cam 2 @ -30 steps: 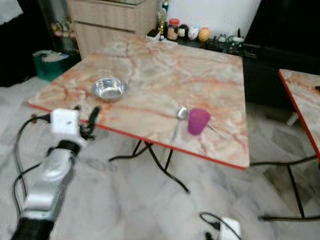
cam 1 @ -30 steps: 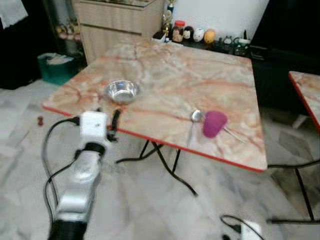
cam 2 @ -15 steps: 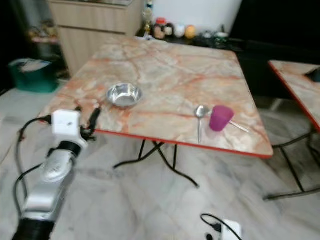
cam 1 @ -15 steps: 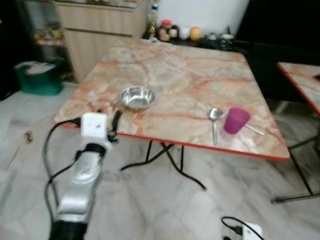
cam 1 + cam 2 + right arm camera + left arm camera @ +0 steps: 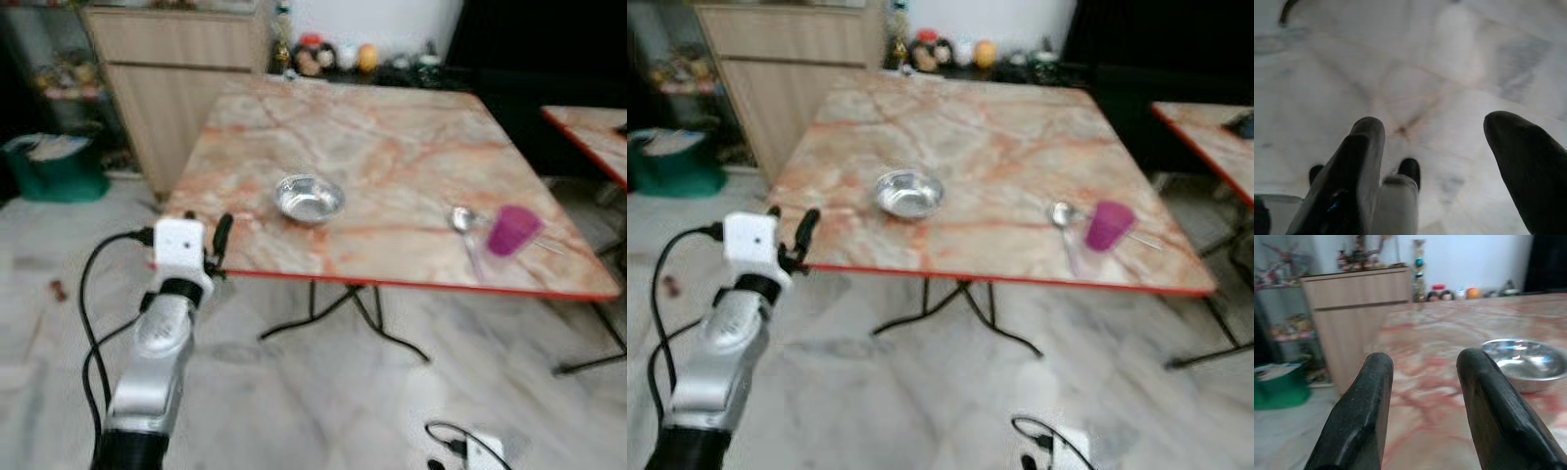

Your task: Setting the table

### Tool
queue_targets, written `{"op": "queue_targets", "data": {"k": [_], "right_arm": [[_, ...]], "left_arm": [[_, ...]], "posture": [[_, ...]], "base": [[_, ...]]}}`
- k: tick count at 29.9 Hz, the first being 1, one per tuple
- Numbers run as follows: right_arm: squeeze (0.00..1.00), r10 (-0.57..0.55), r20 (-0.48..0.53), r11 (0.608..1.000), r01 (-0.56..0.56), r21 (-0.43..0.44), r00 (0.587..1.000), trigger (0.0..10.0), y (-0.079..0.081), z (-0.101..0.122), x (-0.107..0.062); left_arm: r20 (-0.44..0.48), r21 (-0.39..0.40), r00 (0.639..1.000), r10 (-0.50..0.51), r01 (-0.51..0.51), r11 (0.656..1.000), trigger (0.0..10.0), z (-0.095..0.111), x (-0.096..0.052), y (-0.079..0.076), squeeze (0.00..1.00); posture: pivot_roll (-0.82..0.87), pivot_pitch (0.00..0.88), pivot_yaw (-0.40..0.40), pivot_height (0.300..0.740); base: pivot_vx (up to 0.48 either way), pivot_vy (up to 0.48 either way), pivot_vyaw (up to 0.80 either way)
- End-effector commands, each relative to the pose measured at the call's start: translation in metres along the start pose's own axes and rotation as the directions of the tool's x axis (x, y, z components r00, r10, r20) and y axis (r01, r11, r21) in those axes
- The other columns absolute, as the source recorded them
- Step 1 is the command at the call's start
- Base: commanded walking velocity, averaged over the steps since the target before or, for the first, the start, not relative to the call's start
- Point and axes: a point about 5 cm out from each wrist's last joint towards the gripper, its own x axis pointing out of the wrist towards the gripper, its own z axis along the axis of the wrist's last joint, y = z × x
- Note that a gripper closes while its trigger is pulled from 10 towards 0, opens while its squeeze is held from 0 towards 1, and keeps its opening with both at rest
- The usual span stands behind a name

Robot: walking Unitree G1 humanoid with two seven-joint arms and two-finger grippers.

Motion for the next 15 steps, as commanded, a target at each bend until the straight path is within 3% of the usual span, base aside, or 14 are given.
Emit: {"op": "queue_targets", "data": {"k": [1, 15], "right_arm": [[0.0, -0.038, -0.011, 0.999, 0.038, 0.0, 0.999, 10.0, -0.0135, -0.0045, -0.003], [0.0, -0.036, -0.007, 0.999, 0.036, -0.001, 0.999, 10.0, -0.0133, -0.0027, -0.0025]], "left_arm": [[0.007, -0.011, 0.999, -0.05, 0.05, 0.999, 10.0, 0.0024, 0.0014, -0.0134, 0.0], [-0.023, -0.06, 0.994, -0.107, 0.105, 0.993, 10.0, -0.0015, -0.001, -0.0219, 0.0]], "posture": [[0.12, 0.0, -0.054, 0.74], [0.13, 0.0, -0.054, 0.74]], "base": [[0.0, 0.0, 0.0], [0.0, 0.0, 0.0]]}}
